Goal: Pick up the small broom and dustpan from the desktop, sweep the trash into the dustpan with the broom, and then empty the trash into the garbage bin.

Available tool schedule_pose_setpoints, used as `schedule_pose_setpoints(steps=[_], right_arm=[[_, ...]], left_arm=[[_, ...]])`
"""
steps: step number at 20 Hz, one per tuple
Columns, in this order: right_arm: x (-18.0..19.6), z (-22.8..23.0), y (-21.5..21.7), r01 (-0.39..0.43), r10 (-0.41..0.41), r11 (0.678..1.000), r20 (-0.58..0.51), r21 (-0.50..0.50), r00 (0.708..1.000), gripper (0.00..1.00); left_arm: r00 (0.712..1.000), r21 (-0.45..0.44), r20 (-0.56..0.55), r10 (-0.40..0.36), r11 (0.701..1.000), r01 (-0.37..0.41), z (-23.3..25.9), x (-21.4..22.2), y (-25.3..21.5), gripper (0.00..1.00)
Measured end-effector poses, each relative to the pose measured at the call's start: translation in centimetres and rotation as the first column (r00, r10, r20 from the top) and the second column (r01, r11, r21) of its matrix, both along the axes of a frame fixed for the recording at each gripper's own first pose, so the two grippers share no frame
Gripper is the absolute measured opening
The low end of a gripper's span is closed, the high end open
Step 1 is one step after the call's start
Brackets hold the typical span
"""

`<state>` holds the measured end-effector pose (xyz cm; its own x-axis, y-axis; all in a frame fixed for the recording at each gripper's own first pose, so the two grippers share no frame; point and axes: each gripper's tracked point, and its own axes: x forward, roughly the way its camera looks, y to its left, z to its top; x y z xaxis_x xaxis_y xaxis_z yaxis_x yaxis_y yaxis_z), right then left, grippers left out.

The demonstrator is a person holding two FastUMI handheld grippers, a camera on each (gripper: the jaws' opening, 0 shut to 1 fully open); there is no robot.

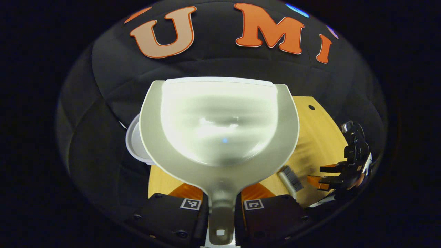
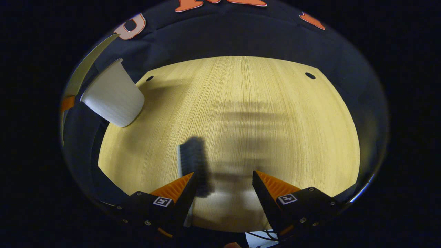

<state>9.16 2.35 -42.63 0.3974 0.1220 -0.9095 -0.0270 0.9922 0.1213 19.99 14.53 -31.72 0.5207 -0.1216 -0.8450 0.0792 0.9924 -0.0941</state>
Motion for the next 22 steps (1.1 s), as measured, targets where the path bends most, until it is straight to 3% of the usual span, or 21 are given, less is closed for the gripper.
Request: schedule_pose_setpoints(steps=[8,17,22], right_arm=[[0.1,0.5,-0.8,0.016,-0.016,1.0,0.031,-0.003,0.999,0.95],[1.2,0.6,-1.3,0.065,-0.065,0.998,0.067,0.011,0.996,0.95],[1.8,0.8,-1.7,0.101,-0.101,0.995,0.083,0.008,0.991,0.95]], left_arm=[[0.988,-0.164,-0.151,-0.028,0.986,0.003,-8.5,-3.9,-8.5,0.31],[0.964,-0.193,-0.257,-0.067,0.981,0.017,-15.8,-4.7,-14.1,0.32],[0.953,-0.246,-0.29,-0.089,0.969,0.016,-16.4,-3.1,-14.3,0.34]])
